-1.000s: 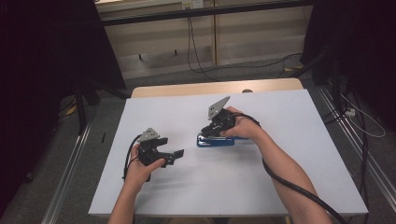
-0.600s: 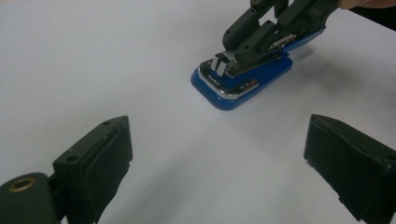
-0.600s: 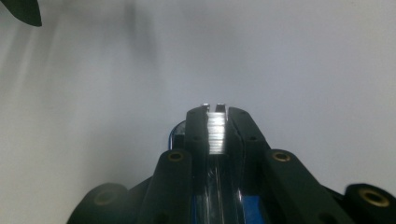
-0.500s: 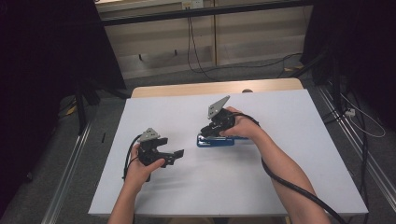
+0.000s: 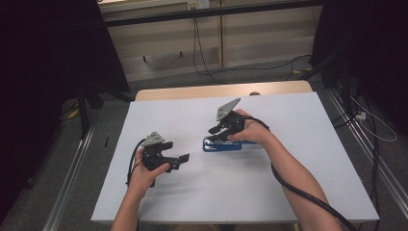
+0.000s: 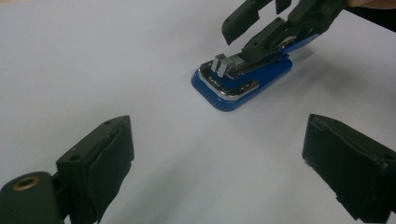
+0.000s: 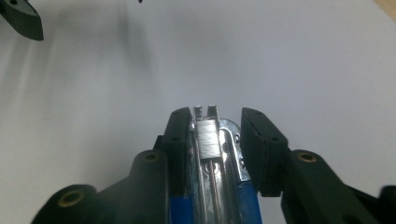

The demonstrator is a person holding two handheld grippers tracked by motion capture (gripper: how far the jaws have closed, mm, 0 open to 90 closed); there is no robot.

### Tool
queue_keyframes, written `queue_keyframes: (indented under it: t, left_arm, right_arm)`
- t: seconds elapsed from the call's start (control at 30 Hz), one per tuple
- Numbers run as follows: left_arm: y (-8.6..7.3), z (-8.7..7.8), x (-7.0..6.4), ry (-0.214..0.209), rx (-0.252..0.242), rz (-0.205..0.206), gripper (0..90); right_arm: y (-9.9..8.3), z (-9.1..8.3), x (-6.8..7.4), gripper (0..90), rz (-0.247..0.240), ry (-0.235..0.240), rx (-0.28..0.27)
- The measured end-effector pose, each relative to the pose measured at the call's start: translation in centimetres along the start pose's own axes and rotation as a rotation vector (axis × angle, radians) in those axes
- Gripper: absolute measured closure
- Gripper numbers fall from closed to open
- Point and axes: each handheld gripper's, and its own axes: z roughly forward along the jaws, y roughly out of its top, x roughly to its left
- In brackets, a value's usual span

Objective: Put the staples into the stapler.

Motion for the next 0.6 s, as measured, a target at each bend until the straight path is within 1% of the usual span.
queue_keyframes:
  t: [0.07, 0.1, 0.17, 0.23, 0.3, 0.37, 0.4, 0.43, 0.5, 0.53, 0.6]
  left_arm:
    - [0.0, 0.1, 0.0, 0.0, -0.003, 0.004, 9.1]
    - [0.1, 0.1, 0.0, 0.002, -0.002, 0.006, 9.1]
    - [0.1, 0.2, -0.1, -0.001, -0.004, 0.005, 9.0]
    - [0.1, 0.3, -0.1, -0.001, -0.004, 0.007, 9.1]
    - [0.1, 0.4, -0.2, -0.005, -0.003, 0.008, 9.1]
    - [0.2, 0.5, -0.3, -0.008, -0.002, 0.006, 9.1]
    - [0.2, 0.5, -0.3, -0.011, -0.003, 0.006, 9.0]
    - [0.2, 0.5, -0.3, -0.011, -0.002, 0.009, 9.1]
    - [0.2, 0.6, -0.4, -0.009, 0.003, 0.009, 9.1]
    - [0.2, 0.6, -0.4, -0.006, 0.007, 0.016, 9.1]
    - [0.2, 0.6, -0.4, -0.007, 0.009, 0.018, 9.1]
  right_arm:
    - [0.0, -0.6, 0.1, 56.2, 0.02, -0.012, -0.017]
    - [0.0, -0.9, 0.2, 52.7, 0.028, -0.019, -0.02]
    - [0.0, -1.6, 0.4, 49.2, 0.034, -0.044, -0.027]
    - [-0.1, -2.3, 0.6, 40.9, 0.071, -0.063, -0.047]
    - [-0.3, -2.9, 0.8, 37.6, 0.1, -0.085, -0.057]
    - [-0.6, -3.4, 1.0, 32.9, 0.121, -0.112, -0.038]
    - [-0.8, -3.7, 1.2, 30.0, 0.119, -0.13, -0.027]
    - [-1.0, -3.9, 1.3, 28.4, 0.124, -0.134, -0.029]
    - [-1.3, -4.4, 1.6, 24.0, 0.138, -0.164, -0.031]
    - [-1.4, -4.6, 1.7, 22.8, 0.136, -0.18, -0.027]
    - [-1.7, -5.1, 2.0, 19.4, 0.151, -0.196, -0.024]
